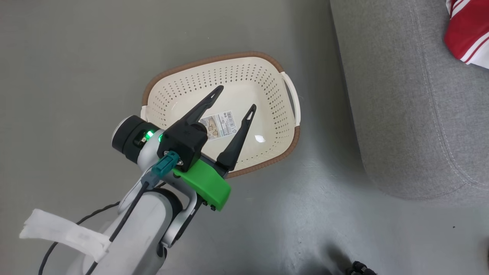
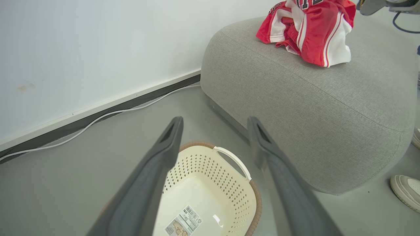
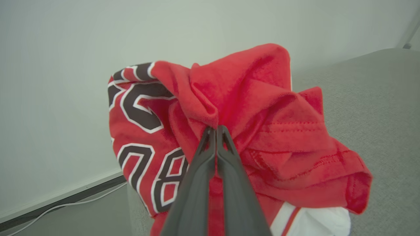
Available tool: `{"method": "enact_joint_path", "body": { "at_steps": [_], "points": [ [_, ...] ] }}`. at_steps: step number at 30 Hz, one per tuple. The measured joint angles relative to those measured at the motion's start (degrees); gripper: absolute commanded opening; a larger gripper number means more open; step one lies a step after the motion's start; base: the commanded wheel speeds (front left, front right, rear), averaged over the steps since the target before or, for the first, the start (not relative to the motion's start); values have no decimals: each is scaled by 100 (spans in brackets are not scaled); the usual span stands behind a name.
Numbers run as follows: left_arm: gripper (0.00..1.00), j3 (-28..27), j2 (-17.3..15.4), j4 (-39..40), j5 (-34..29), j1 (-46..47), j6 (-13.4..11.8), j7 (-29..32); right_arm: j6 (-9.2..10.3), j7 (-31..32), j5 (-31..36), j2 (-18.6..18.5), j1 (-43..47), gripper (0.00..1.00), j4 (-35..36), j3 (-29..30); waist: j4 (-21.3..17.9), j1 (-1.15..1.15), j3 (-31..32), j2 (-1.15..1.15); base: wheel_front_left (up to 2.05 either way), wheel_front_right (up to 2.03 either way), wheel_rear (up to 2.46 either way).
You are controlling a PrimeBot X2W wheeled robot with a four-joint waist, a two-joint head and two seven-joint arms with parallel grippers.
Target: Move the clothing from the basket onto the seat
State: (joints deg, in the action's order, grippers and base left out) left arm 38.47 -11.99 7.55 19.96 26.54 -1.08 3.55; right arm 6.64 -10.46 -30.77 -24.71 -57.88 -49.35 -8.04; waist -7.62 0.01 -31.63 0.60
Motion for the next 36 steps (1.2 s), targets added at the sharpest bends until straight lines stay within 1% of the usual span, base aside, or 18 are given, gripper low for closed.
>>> {"method": "enact_joint_path", "body": {
  "at_steps": [1,2,3,4,5,8,11,21,25,26,30,33,36],
  "points": [
    [100,0,0,0,0,1,0,1,0,-41,-1,8,8,0,-41,3,-17,0,0,0,0,0,0],
    [100,-4,-2,1,0,1,0,0,0,-76,0,15,12,19,-68,4,-31,0,1,0,0,0,0],
    [100,-22,-10,0,0,1,-1,0,0,-111,0,33,13,49,-97,1,-47,0,3,0,0,0,0],
    [100,-41,-22,0,0,0,-3,0,0,-142,-1,60,14,96,-112,2,-66,0,5,0,0,0,0],
    [100,-55,-33,0,0,0,-4,0,-5,-166,-1,88,15,100,-119,0,-86,0,8,0,0,0,0],
    [100,-100,-77,-5,0,0,-20,0,-25,-265,-5,141,15,100,-121,25,-153,0,20,0,0,0,0],
    [100,-96,-89,-44,3,-1,-20,-9,-110,-320,-11,147,23,100,-124,40,-219,0,56,0,0,0,0],
    [100,-203,-46,-256,126,-15,-20,-215,-517,-413,8,259,361,100,-100,-5,-401,0,382,0,0,0,0],
    [100,-354,-3,-432,337,-93,-25,-364,-681,-413,5,382,545,100,-49,-25,-461,-1,588,0,0,0,0],
    [100,-354,-3,-432,337,-93,-25,-364,-681,-413,5,382,545,100,-49,-25,-461,-1,588,0,0,0,0],
    [100,-479,10,-667,430,-250,-82,-498,-812,-413,52,447,748,100,137,-60,-507,-1,829,0,0,0,0],
    [100,-567,37,-820,502,-360,-103,-634,-816,-413,125,458,926,100,274,-65,-525,-1,1031,0,0,0,0],
    [100,-657,92,-967,598,-484,-145,-767,-877,-413,194,543,1161,100,391,-65,-526,-1,1245,0,0,0,0]
  ]
}}
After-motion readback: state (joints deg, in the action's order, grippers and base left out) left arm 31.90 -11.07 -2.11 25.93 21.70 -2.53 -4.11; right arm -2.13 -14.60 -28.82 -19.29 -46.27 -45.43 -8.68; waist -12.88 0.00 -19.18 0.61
